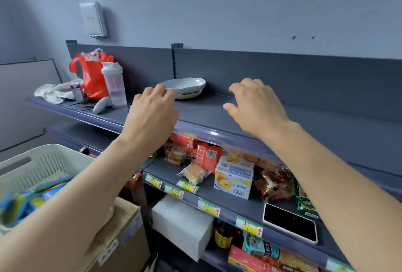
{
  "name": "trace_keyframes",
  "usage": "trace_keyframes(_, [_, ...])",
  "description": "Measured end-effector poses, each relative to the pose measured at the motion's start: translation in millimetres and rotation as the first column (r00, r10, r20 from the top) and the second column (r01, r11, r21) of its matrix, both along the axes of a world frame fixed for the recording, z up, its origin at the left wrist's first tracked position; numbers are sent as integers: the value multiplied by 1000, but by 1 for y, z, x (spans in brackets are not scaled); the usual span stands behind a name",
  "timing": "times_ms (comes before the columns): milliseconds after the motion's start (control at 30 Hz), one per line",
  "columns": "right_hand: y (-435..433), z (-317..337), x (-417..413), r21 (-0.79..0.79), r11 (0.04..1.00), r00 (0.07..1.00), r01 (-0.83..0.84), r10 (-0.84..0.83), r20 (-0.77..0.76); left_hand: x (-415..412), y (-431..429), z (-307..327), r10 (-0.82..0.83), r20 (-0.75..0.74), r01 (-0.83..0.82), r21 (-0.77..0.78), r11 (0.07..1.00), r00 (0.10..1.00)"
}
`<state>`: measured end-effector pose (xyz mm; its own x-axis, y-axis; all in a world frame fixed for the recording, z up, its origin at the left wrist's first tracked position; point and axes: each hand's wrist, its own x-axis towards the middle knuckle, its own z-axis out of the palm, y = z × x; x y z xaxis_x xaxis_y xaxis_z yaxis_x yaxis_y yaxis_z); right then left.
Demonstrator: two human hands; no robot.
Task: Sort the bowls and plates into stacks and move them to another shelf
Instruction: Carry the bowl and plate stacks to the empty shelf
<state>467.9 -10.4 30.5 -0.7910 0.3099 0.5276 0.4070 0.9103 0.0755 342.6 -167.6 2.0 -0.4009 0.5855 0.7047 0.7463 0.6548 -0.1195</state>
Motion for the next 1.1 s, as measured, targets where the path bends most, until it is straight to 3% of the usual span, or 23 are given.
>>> trace_keyframes(233, [28, -2, -84, -42, 998, 998, -45, 47, 44, -72, 18, 0, 100, 86, -103, 31, 994, 991])
trace_keyframes(600, [78, -8, -252, -140, 987, 996, 84, -80, 30, -245, 83, -7, 0, 155, 0, -2, 1000, 988])
trace_keyframes(833, [125, -29, -318, -417, 859, 954, 298, -282, 99, -325, 121, -22, -16, 334, 23, -14, 1000, 942])
trace_keyframes(1100, [149, -40, -355, -510, 760, 915, 403, -349, 203, -366, 148, -38, 45, 576, -29, -37, 999, 816])
